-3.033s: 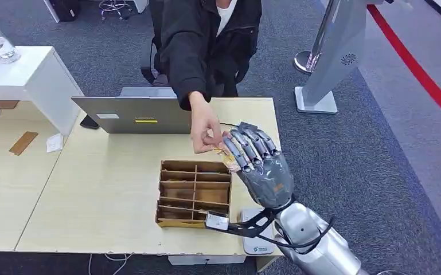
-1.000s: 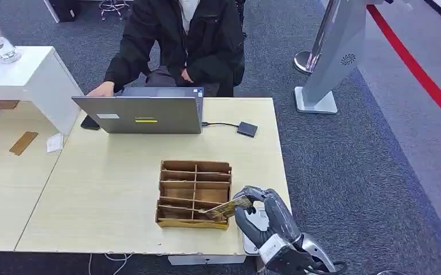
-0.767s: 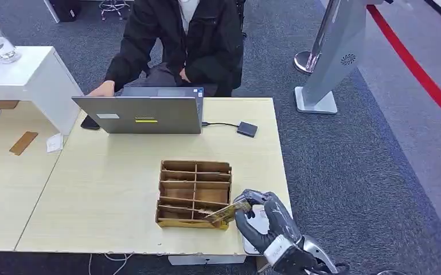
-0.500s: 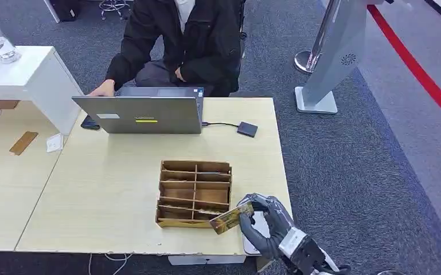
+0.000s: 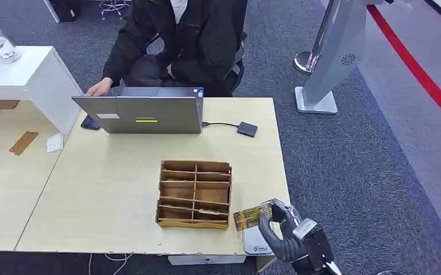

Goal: Pass the card to the sensor for recognition and then transmit it.

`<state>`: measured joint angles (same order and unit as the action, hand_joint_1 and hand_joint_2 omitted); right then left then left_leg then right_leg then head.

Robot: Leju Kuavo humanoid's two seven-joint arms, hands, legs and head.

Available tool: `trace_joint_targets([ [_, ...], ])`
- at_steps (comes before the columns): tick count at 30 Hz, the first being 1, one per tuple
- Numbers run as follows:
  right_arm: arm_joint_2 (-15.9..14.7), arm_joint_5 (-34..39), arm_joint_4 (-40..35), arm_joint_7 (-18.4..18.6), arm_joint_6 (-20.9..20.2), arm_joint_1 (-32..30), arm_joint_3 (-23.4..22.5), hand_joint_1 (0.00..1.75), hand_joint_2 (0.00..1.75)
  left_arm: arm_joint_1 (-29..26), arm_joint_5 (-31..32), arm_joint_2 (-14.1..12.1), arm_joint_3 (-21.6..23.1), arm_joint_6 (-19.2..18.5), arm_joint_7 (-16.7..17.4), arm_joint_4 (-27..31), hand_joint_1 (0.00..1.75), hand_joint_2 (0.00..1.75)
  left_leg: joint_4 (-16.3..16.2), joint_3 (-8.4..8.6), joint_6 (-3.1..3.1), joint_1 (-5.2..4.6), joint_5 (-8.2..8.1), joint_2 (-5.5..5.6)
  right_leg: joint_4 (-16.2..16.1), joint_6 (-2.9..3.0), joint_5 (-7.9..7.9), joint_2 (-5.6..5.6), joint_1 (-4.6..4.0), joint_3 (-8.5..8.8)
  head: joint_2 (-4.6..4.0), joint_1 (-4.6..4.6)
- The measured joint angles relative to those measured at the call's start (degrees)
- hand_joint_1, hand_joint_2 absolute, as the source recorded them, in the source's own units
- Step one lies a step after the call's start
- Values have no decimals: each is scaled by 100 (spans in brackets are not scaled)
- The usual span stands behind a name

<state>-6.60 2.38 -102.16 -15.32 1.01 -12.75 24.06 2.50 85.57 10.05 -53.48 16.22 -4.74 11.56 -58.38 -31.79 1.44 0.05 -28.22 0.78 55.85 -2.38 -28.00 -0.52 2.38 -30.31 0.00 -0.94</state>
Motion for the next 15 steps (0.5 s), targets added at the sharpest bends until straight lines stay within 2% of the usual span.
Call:
trace_joint_targets([
  [15,26,57,350,194,205,-266,-185,175,175,-9,15,0,-46,4,0,0,0,0,0,0,0,0,0,0,0,0,0,0,0,0,0,-2],
])
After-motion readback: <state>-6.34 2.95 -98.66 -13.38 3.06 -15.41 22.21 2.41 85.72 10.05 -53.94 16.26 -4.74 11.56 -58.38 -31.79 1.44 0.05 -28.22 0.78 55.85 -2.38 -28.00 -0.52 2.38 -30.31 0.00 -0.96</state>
